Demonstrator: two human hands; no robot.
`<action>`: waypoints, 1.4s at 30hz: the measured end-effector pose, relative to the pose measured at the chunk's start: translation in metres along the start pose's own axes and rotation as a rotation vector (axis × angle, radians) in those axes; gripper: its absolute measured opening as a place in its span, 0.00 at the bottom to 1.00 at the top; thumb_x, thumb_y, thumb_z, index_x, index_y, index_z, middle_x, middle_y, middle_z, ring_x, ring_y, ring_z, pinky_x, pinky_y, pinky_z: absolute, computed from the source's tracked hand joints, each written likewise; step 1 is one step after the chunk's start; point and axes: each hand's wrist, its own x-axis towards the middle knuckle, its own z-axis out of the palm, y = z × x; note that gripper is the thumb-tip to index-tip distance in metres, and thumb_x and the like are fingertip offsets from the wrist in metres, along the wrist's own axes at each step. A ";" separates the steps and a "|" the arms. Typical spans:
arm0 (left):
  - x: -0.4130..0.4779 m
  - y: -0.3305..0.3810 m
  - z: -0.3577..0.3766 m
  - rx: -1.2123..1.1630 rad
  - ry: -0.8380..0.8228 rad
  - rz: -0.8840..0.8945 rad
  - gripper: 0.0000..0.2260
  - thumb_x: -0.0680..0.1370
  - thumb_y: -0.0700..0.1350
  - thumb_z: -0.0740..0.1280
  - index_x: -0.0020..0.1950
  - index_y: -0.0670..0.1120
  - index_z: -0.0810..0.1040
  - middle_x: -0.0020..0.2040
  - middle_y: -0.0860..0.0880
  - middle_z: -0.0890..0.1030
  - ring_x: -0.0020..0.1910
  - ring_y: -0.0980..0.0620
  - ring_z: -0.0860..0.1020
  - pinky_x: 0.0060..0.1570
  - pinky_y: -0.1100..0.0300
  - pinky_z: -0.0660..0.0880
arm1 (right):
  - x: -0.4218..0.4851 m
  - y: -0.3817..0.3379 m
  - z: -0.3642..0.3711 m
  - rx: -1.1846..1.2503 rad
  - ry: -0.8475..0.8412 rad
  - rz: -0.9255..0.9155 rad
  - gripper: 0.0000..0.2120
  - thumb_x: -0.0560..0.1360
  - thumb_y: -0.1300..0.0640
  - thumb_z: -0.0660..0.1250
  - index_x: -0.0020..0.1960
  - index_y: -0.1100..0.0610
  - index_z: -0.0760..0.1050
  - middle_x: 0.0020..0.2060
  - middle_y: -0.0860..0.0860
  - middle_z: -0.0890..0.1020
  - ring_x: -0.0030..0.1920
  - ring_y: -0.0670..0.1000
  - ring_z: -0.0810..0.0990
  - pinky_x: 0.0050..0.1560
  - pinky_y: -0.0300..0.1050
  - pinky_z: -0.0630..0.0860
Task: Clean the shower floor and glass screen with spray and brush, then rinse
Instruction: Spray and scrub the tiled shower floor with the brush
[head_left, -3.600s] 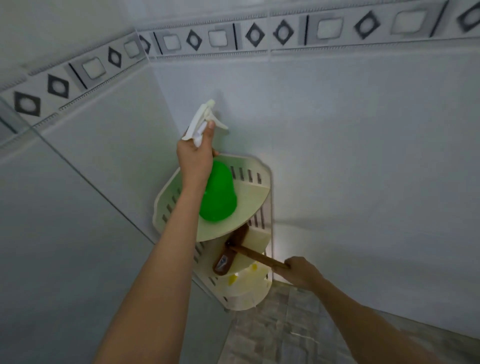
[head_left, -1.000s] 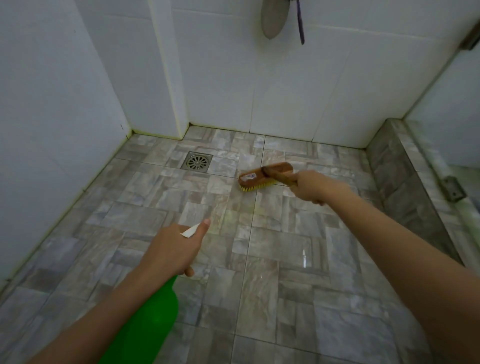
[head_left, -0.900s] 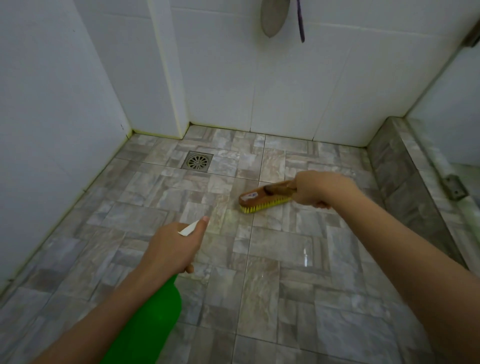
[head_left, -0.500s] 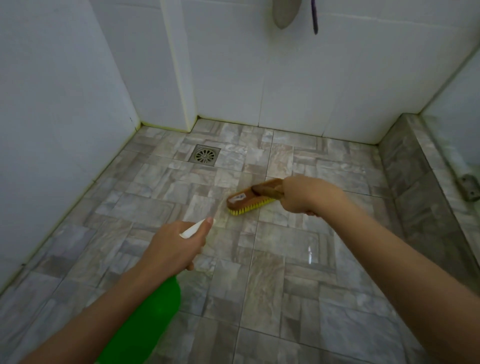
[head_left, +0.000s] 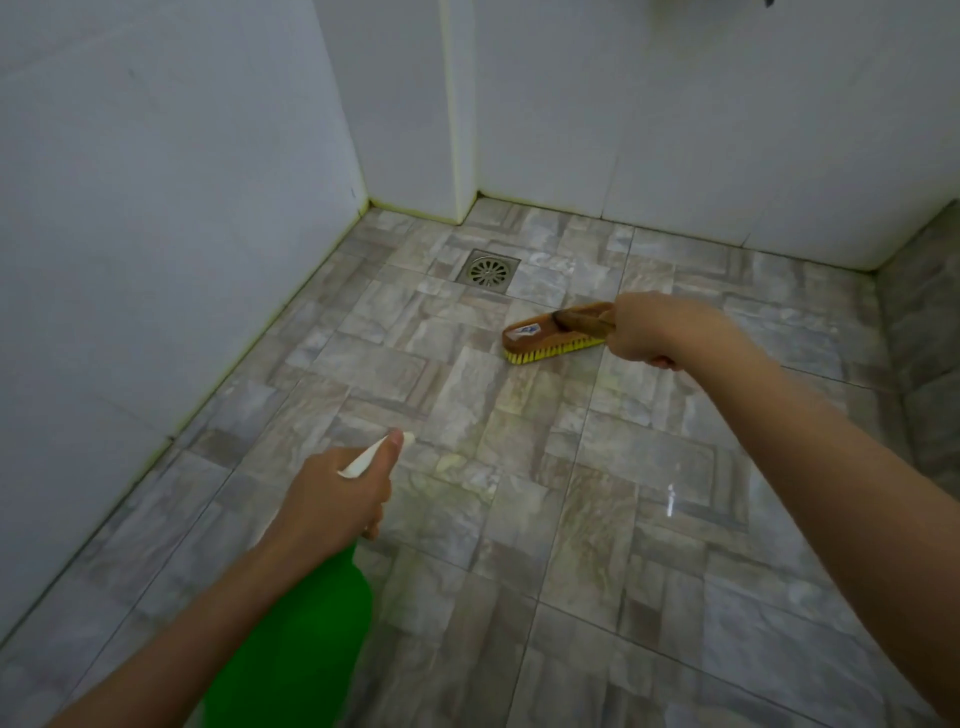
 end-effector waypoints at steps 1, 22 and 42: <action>-0.002 -0.002 -0.002 0.007 -0.010 0.019 0.26 0.79 0.58 0.65 0.30 0.40 0.78 0.25 0.45 0.80 0.26 0.47 0.80 0.34 0.54 0.79 | 0.001 0.002 0.000 0.019 0.015 0.019 0.06 0.80 0.60 0.55 0.53 0.59 0.70 0.32 0.57 0.73 0.28 0.53 0.73 0.26 0.42 0.69; -0.035 -0.013 -0.003 -0.030 -0.070 -0.078 0.26 0.79 0.56 0.65 0.32 0.36 0.80 0.25 0.42 0.79 0.25 0.44 0.79 0.28 0.58 0.77 | 0.005 -0.006 0.009 0.096 -0.027 0.094 0.12 0.79 0.62 0.56 0.57 0.62 0.73 0.28 0.57 0.73 0.24 0.52 0.70 0.23 0.40 0.67; -0.007 0.010 0.019 -0.104 -0.061 -0.043 0.26 0.78 0.59 0.65 0.30 0.40 0.77 0.25 0.45 0.77 0.25 0.46 0.77 0.28 0.55 0.77 | -0.019 -0.001 0.031 0.009 0.027 -0.063 0.25 0.81 0.63 0.52 0.75 0.45 0.59 0.44 0.60 0.77 0.31 0.54 0.76 0.27 0.43 0.74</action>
